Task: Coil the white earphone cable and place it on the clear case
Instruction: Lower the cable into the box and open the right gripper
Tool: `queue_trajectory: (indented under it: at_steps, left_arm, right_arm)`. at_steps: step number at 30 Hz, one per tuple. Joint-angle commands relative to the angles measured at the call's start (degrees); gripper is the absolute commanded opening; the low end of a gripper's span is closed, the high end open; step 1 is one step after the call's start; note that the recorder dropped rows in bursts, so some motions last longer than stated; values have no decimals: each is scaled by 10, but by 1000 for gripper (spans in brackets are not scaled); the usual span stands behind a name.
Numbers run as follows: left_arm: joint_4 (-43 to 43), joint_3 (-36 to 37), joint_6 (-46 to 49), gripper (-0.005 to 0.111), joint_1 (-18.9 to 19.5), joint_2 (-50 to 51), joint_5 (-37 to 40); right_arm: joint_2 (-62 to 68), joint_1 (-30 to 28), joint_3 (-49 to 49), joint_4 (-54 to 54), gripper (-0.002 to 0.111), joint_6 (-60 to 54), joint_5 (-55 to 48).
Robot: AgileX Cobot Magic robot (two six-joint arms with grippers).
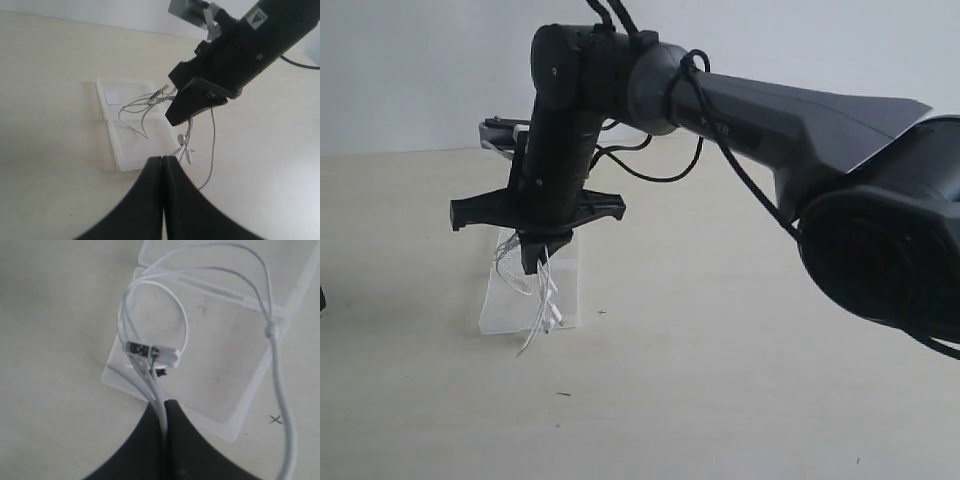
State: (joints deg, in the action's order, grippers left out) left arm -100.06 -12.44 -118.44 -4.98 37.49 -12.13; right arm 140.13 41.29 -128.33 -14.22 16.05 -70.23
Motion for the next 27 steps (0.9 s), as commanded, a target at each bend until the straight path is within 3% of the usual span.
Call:
queue_trajectory:
  at_steps: [1,17,27]
  left_arm:
    - [1,2,-4,0,0,-1,9]
    - [1,21,-4,0,0,-1,2]
    - [1,37,-4,0,0,-1,2]
  right_arm:
    - [11,-3,-5,26,0,-2,3]
    - [11,-21,-8,2,0,-6,20]
    - [13,-34,-64,-17,0,-7,30]
